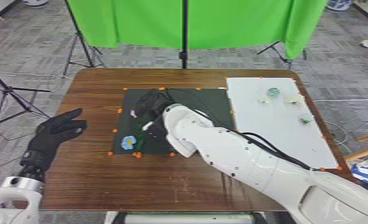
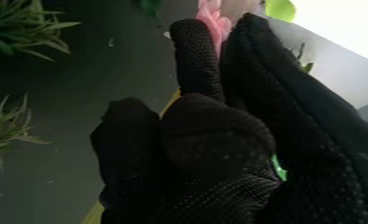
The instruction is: Arrange flowers
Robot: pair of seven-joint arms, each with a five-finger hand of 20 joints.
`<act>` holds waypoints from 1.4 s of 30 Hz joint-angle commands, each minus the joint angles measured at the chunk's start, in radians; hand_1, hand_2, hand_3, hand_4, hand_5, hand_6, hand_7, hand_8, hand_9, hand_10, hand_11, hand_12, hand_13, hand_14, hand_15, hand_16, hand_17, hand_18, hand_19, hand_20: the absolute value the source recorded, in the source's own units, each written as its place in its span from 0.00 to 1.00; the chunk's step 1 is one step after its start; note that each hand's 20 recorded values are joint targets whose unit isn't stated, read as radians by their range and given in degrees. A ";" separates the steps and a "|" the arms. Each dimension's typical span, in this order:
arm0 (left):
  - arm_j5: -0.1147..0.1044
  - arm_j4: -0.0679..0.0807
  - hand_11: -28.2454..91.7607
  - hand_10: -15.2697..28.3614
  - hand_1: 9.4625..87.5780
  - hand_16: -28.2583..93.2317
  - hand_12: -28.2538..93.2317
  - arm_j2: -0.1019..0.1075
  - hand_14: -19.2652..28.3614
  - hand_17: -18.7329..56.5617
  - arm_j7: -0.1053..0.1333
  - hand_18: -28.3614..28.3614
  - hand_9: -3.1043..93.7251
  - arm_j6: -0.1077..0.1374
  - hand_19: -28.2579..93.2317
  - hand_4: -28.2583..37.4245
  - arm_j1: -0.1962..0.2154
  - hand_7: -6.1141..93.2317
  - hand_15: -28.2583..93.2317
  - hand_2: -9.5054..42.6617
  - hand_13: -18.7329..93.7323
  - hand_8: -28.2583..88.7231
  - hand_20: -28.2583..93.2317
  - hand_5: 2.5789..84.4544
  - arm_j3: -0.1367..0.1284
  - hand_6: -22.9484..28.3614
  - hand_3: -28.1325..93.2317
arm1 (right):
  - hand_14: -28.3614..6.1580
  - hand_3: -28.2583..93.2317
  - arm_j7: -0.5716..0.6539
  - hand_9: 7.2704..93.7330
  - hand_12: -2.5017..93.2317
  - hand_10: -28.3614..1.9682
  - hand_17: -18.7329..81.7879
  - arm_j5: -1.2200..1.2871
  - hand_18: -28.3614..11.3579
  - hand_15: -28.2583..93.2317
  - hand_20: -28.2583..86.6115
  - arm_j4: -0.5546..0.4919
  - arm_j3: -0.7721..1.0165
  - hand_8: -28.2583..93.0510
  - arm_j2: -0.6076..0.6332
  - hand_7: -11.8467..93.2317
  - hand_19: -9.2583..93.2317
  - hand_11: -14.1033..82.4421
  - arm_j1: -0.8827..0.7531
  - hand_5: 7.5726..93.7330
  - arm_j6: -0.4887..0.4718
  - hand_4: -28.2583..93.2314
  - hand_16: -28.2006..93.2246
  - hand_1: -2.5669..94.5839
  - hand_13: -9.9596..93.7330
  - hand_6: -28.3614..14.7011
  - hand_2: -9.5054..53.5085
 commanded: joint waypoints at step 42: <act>0.000 -0.050 0.38 0.67 0.40 0.20 0.31 -0.036 0.76 0.39 -0.021 0.75 0.52 0.000 0.38 0.32 0.096 0.17 0.37 0.06 0.53 0.18 0.36 0.48 -0.076 0.55 0.77 | 0.70 0.75 0.078 0.66 0.21 0.39 0.74 -0.820 0.29 0.73 0.71 -0.594 0.704 0.17 0.713 0.22 1.00 0.25 -0.399 0.54 -0.067 0.11 0.48 0.32 0.92 0.61 0.00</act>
